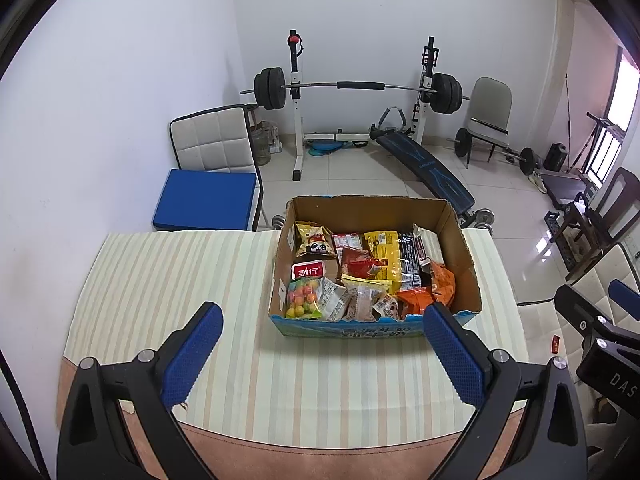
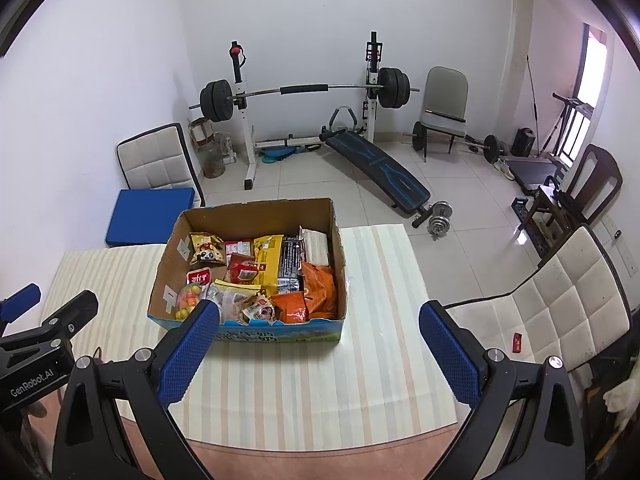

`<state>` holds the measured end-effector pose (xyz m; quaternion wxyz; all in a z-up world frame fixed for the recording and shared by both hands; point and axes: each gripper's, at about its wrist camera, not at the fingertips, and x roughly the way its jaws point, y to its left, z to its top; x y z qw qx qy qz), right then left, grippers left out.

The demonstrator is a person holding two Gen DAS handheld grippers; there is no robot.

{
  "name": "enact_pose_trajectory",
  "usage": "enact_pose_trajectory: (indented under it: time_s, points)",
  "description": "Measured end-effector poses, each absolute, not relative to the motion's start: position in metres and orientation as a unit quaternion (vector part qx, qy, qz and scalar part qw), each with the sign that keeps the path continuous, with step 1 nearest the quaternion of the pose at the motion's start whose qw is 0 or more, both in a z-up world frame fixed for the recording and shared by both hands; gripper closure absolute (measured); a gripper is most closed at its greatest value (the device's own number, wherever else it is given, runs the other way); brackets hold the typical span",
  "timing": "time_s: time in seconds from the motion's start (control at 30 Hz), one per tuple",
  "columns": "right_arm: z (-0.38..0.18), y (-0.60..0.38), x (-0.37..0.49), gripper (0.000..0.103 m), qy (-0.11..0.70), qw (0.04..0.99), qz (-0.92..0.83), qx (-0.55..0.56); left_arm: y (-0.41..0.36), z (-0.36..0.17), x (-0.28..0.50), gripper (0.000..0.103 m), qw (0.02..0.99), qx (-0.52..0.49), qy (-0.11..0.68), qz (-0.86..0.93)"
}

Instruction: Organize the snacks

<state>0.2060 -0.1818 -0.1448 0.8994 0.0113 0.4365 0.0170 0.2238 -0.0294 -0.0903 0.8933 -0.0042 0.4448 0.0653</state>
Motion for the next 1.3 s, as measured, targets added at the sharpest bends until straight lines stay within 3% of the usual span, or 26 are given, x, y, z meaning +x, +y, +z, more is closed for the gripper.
enact_pose_trajectory:
  time_s: [1.3]
  points:
    - [-0.127,-0.189,0.19,0.001,0.428,0.904,0.012,0.007,-0.04,-0.083,0.216,0.0,0.896,-0.004,0.44,0.055]
